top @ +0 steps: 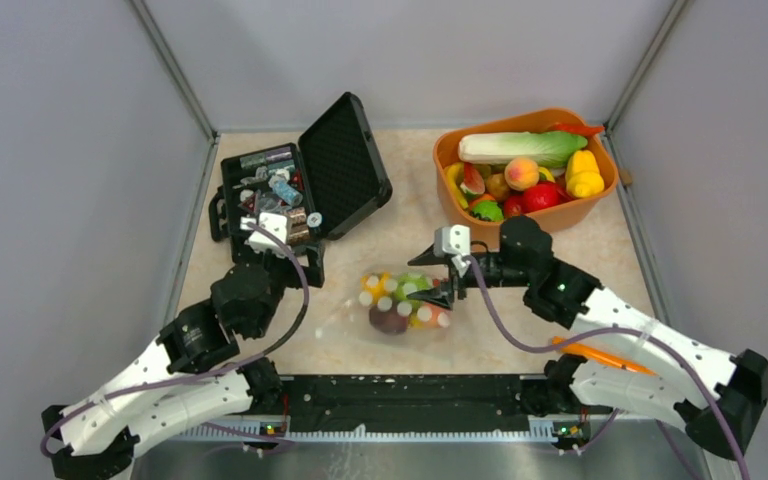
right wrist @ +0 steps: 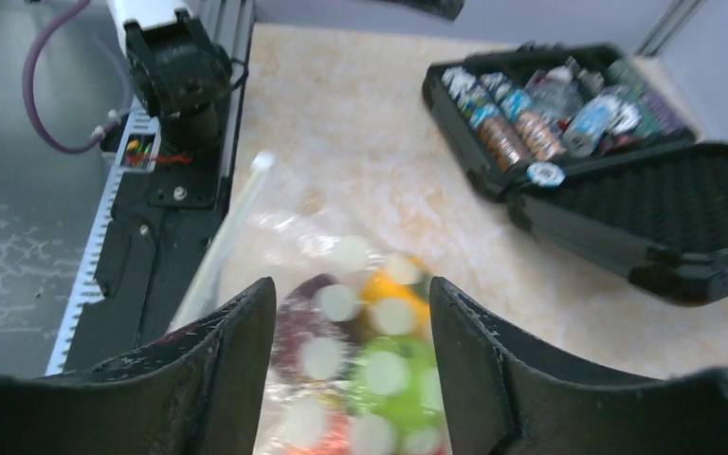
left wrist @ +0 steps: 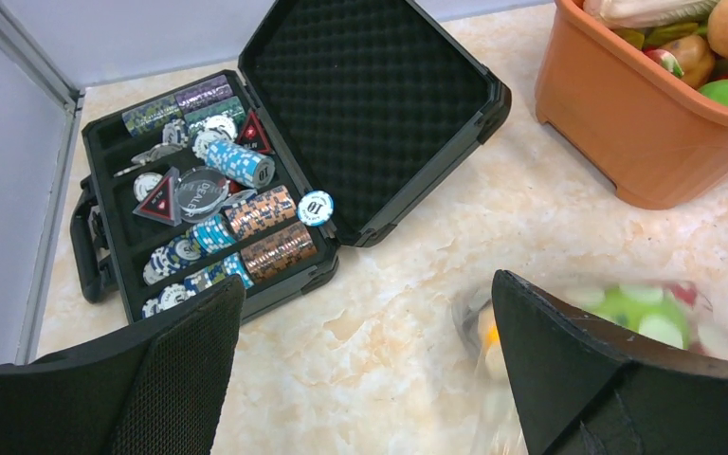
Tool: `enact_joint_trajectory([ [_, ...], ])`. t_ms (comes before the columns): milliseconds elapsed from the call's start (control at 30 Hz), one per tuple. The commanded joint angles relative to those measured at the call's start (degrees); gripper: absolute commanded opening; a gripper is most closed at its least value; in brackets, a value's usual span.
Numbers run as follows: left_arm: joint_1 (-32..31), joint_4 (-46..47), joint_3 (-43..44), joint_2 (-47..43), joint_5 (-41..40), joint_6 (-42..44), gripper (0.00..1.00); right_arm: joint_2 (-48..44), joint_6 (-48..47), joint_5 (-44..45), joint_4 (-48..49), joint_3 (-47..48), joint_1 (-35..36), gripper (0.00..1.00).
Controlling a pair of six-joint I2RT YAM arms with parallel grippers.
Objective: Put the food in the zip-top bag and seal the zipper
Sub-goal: Place the zipper food storage bag at the center of the board, then reset both arms
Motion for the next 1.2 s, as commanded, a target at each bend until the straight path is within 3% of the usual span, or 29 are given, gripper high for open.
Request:
enact_joint_trajectory([
  [0, 0.82, 3.03, 1.8, -0.06, 2.4, -0.4, 0.99, -6.61, 3.08, -0.52, 8.34, -3.65, 0.47, 0.61],
  [200, 4.1, 1.65, 3.51, 3.16, 5.63, -0.68, 0.99, -9.02, 7.31, 18.33, 9.34, -6.29, 0.42, 0.63],
  [333, 11.29, 1.58, 4.6, 5.53, 11.9, -2.25, 0.99, -8.83, 11.89, 33.26, 8.57, -5.99, -0.77, 0.67],
  [500, 27.8, 1.25, 5.06, 11.05, 30.34, -5.17, 0.99, -9.98, 21.28, 35.4, 5.98, -5.03, -12.54, 0.68],
  [667, 42.72, 2.18, 4.83, 14.85, 42.19, -10.7, 0.99, -12.32, 29.45, 34.5, 1.47, -4.66, -26.05, 0.76],
  [767, 45.65, 2.54, 4.39, 15.54, 37.07, -14.43, 0.99, -12.25, 32.86, 32.08, -0.01, -3.7, -31.26, 0.76],
  [867, 45.69, 1.73, 4.24, 15.85, 30.26, -18.34, 0.99, -11.46, 34.14, 31.85, -1.53, -2.7, -32.06, 0.78],
  [1000, 45.68, 0.29, 4.23, 16.38, 24.85, -23.0, 0.99, -12.46, 39.63, 38.8, -2.71, -3.42, -32.06, 0.84],
  [1167, 45.68, -3.37, 5.5, 16.55, 16.89, -26.7, 0.99, -17.38, 42.87, 41.39, 1.64, -7.7, -32.05, 0.9],
])
